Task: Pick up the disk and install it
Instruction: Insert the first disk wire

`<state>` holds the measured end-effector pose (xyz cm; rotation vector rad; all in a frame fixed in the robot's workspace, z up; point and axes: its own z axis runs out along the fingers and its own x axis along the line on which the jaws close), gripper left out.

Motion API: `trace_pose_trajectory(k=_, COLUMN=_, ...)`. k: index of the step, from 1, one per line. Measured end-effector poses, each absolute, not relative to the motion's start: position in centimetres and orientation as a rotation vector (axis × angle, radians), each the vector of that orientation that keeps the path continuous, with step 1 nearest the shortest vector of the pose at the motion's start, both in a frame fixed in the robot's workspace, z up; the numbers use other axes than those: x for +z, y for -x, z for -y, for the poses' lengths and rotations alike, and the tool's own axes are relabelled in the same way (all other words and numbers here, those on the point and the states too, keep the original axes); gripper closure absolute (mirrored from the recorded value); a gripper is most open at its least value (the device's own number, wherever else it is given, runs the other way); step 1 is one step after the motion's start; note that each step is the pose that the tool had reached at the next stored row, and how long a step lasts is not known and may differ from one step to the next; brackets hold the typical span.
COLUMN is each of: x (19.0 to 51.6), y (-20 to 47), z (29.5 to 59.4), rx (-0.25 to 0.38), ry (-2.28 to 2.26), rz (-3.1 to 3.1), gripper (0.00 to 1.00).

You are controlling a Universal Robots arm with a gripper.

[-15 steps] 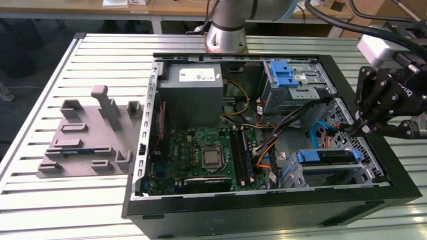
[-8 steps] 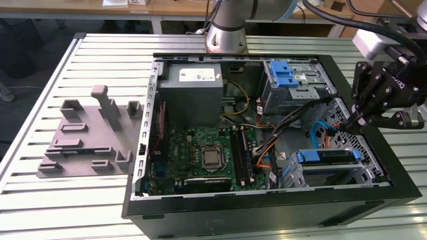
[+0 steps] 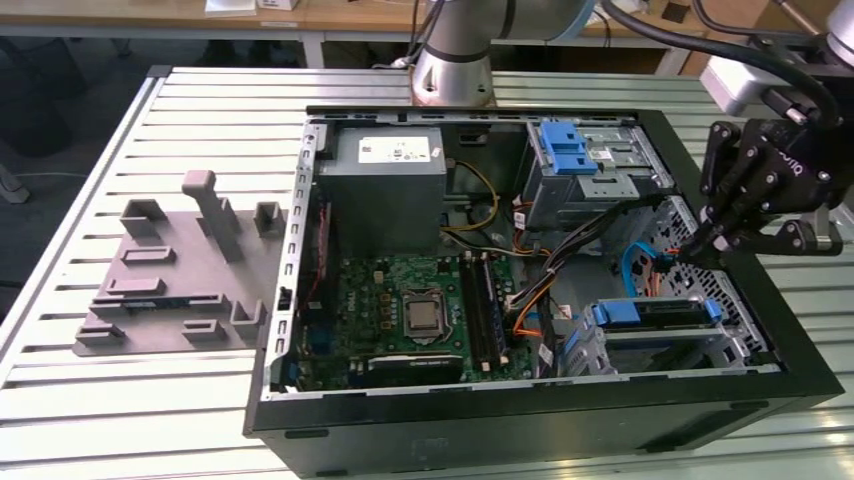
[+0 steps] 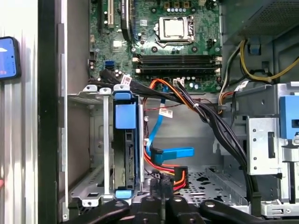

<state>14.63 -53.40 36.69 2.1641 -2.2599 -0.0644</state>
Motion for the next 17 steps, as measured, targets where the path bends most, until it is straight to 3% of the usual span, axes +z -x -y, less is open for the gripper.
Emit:
trace_pose_trajectory(k=1, x=36.6, y=-14.6, z=53.3, rx=-0.065, ry=-2.158, rz=2.265, gripper=0.82)
trace_pose_trajectory(k=6, x=36.3, y=-14.6, z=53.0, rx=-0.068, ry=-2.122, rz=2.297, gripper=0.81)
trace_pose_trajectory(k=7, x=36.2, y=-14.6, z=52.9, rx=-0.068, ry=-2.115, rz=2.304, gripper=0.75)
trace_pose_trajectory(k=17, x=35.6, y=-14.6, z=52.5, rx=-0.065, ry=-2.045, rz=2.363, gripper=0.75)
